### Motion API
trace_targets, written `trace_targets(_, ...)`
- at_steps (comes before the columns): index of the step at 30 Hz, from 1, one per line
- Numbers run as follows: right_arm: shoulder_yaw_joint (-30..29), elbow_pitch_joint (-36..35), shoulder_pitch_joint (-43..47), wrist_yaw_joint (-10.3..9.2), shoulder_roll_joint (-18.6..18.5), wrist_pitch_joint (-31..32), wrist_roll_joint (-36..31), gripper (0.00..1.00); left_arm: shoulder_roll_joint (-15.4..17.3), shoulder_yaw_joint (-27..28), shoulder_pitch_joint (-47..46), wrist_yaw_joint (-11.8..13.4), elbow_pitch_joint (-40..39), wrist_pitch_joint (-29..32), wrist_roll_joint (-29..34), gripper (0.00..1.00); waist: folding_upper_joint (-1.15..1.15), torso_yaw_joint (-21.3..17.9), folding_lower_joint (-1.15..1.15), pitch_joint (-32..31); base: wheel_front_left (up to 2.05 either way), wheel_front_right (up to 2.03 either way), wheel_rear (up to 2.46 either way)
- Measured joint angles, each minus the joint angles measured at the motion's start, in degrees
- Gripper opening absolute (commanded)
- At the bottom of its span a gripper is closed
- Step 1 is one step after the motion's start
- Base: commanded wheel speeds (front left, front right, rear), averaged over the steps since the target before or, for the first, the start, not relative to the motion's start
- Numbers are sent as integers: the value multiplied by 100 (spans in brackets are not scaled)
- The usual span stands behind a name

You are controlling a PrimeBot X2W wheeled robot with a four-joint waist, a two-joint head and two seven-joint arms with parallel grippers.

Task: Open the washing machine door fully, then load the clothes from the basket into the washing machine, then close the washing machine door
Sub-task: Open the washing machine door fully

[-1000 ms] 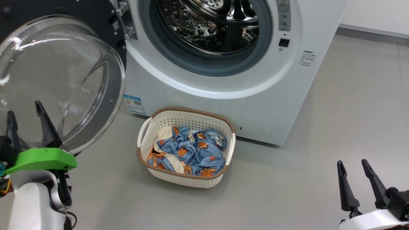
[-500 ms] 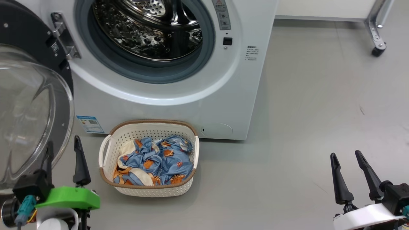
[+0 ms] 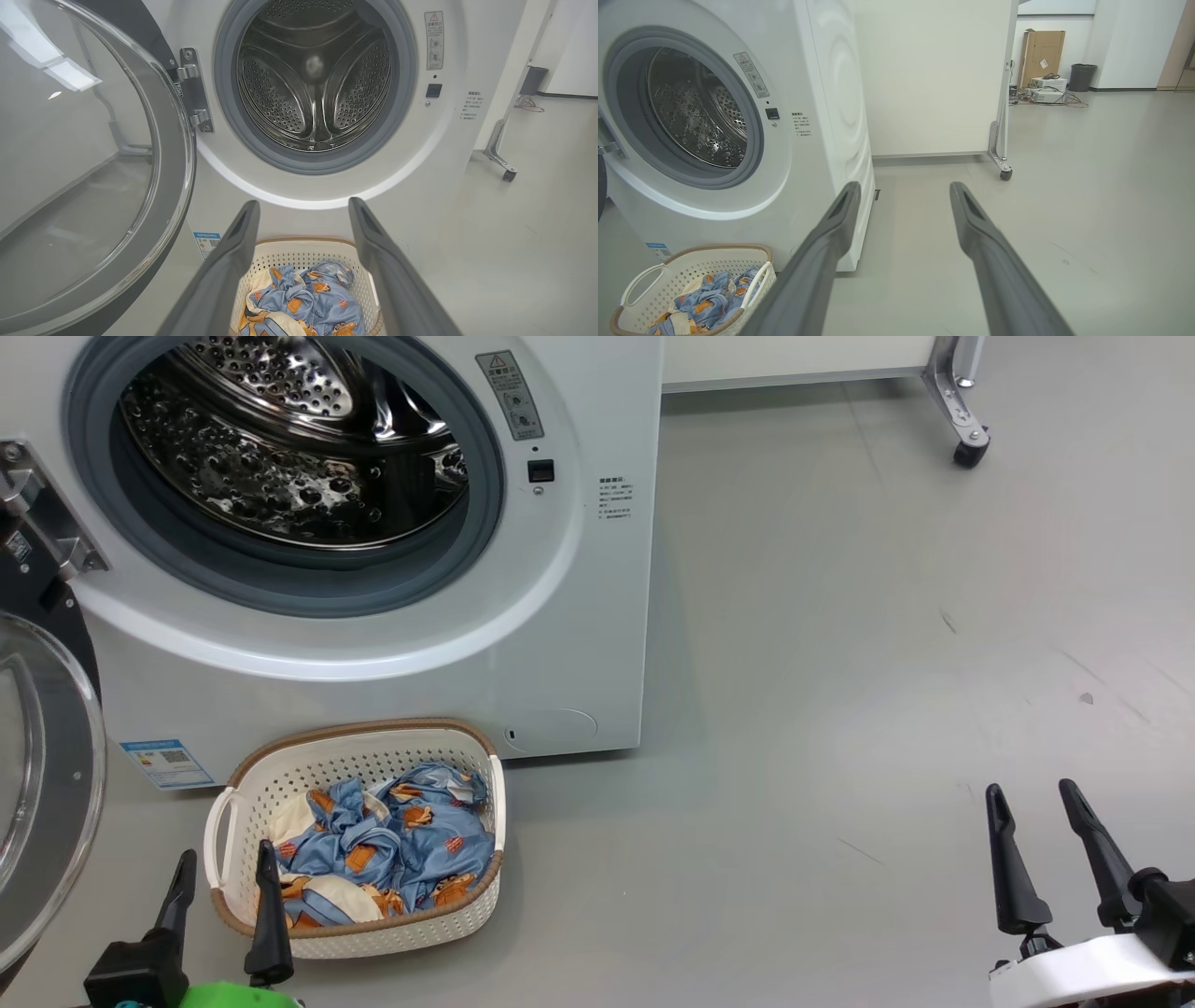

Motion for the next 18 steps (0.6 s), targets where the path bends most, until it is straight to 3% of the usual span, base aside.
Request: trace_targets(18,-248,-36,168,0,0,0,-83,100,14,-255,142,57,-308,0,-75,100,0,-172,0,-33,0,0,0)
